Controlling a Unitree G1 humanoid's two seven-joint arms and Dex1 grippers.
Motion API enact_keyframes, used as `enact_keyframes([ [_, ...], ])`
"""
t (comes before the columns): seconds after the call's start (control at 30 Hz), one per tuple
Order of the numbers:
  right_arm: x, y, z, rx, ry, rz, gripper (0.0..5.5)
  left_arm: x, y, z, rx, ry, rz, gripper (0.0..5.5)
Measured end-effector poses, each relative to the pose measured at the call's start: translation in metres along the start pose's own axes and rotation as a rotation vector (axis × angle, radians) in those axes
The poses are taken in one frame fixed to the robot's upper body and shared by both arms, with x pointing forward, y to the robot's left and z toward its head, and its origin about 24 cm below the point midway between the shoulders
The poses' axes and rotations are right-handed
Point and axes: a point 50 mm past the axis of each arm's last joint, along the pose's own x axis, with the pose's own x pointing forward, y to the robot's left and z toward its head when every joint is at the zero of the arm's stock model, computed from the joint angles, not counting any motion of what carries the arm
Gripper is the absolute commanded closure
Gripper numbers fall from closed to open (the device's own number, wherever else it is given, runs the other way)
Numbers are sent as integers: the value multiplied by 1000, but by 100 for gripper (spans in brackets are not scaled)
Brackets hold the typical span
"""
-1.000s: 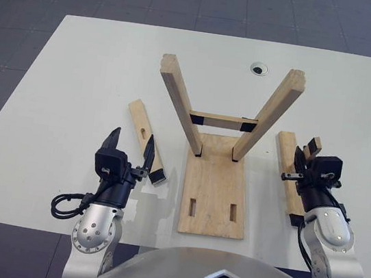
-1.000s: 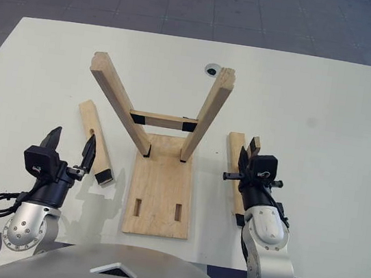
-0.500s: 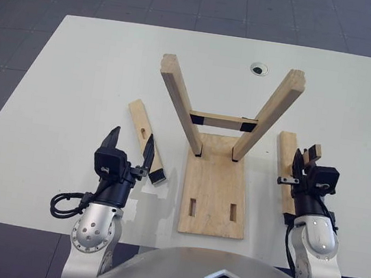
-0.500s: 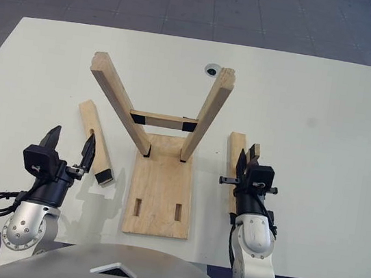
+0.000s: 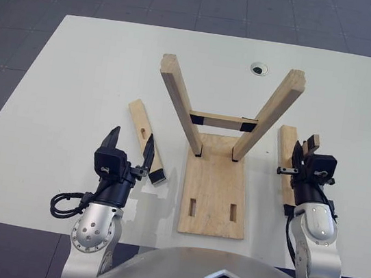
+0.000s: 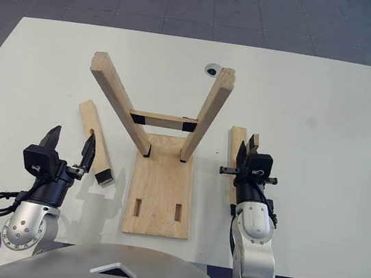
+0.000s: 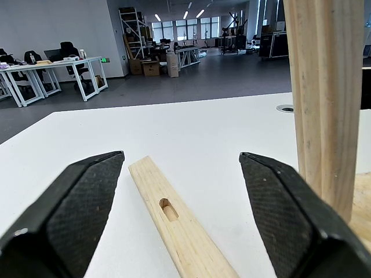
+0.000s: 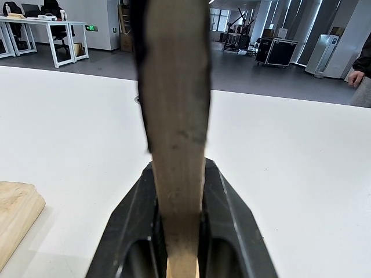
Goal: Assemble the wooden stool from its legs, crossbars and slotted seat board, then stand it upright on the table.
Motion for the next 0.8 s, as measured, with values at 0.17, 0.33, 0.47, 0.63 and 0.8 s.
enact_keyframes([
  [0.17,4,-2,4,-3,11,-9,509,0,0,0,0,2,0,181],
  [0.33,6,-5,5,-4,17,-23,509,-1,0,-1,0,8,2,181],
  [0.47,7,-8,6,-12,14,-44,509,-2,0,-1,0,10,2,181],
  [0.63,10,-9,10,-24,-6,-54,509,-3,0,-1,-1,9,2,181],
  [0.8,12,-9,18,-28,-56,-68,509,-2,0,-1,-1,9,1,181],
])
